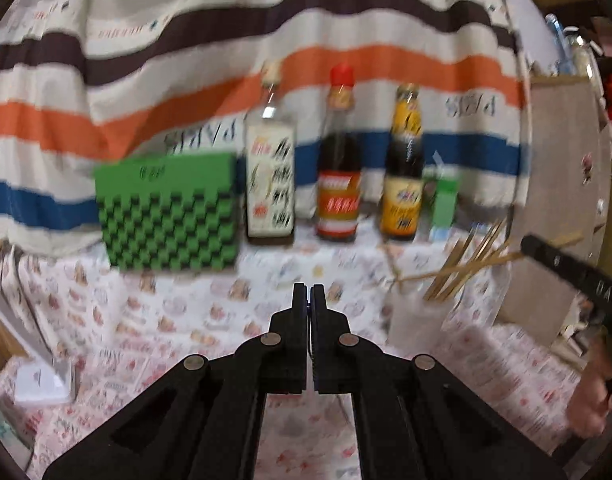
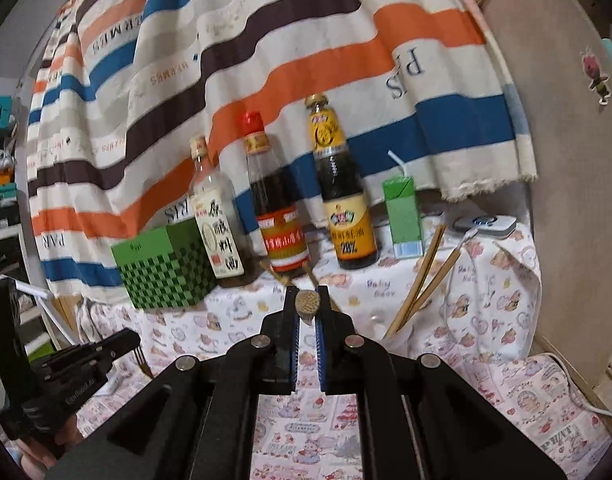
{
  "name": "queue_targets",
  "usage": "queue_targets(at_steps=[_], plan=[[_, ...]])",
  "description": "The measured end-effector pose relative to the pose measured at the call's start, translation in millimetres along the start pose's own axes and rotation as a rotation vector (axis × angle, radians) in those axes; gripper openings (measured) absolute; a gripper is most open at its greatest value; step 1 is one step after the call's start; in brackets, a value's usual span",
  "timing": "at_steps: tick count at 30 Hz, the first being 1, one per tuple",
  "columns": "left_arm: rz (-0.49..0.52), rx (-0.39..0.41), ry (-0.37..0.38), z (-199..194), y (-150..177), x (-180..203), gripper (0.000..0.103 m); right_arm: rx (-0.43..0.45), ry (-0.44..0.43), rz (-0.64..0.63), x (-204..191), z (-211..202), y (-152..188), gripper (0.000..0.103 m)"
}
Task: Organize utensils
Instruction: 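Carry the fork and chopstick upright over the clear cup with both tools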
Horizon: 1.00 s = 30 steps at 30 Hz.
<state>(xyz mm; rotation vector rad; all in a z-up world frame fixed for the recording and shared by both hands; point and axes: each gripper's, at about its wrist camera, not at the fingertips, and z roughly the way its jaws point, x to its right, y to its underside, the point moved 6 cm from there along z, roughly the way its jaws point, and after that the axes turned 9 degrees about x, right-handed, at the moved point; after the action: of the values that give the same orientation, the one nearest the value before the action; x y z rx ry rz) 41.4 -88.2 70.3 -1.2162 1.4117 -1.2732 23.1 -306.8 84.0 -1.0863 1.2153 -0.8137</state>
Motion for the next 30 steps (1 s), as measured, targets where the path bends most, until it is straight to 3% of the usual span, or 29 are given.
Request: queue_targets(at_steps=[5,9,15,18,24,30], plan=[[-0.037,0.017,0.051,2,-36,23,0.001,0.086,-0.021,0.025,9,-22,-24,0.008],[-0.022,0.075,0.032,3,-58,37,0.001,0.156,-0.054,0.073,19,-37,-40,0.008],[0.006,0.179,0.039,15,-83,61,0.001,0.228,0.074,0.062,42,-39,-49,0.008],[0.017,0.240,0.024,36,-85,69,0.001,0.225,0.093,0.067,53,-28,-49,0.008],[-0.012,0.207,0.083,86,-70,89,0.001,0.252,0.107,0.192,84,-25,-50,0.008],[0.025,0.188,0.063,114,-50,107,0.001,0.284,0.118,0.221,100,-18,-58,0.008]])
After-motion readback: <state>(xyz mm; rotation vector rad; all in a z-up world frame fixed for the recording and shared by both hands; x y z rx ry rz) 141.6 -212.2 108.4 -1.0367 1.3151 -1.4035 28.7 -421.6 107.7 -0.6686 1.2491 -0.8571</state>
